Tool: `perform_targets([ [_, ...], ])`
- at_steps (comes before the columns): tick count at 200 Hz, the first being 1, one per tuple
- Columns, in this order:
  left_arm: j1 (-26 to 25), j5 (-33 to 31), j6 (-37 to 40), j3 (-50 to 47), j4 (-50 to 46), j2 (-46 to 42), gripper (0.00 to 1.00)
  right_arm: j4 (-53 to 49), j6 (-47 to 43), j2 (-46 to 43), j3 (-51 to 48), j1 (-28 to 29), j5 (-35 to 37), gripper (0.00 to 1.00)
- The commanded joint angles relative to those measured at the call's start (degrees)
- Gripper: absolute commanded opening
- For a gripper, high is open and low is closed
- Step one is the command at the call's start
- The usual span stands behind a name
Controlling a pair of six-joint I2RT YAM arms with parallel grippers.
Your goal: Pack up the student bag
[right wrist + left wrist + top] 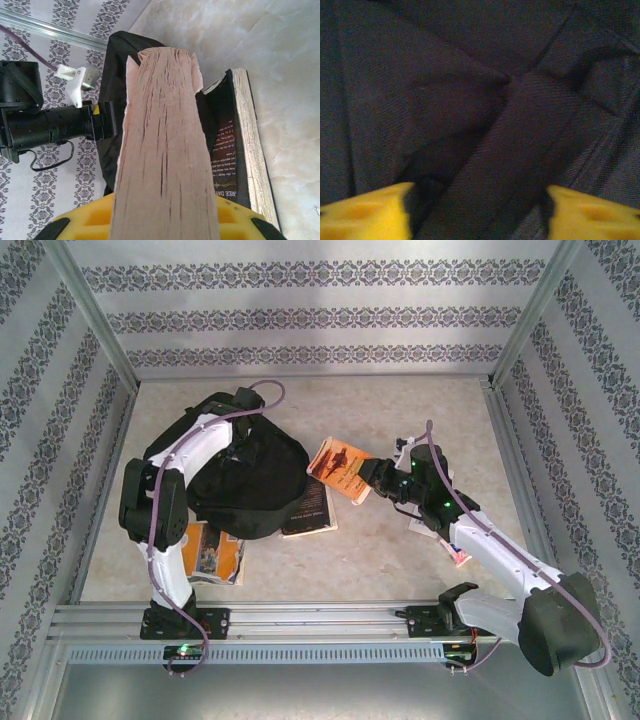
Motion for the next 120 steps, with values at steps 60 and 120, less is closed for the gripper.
perform_targets([
  [60,1.3,-1.1,0.7,5.4,-2.6,-3.4,0.0,0.2,-3.3,-2.0,5.5,-0.3,-1.1,0.14],
  [120,1.9,4.0,-1.2,12.0,-5.4,-11.8,0.0,-5.7,-9.4,3.0,14.1,2.1,-1.7,0.14],
])
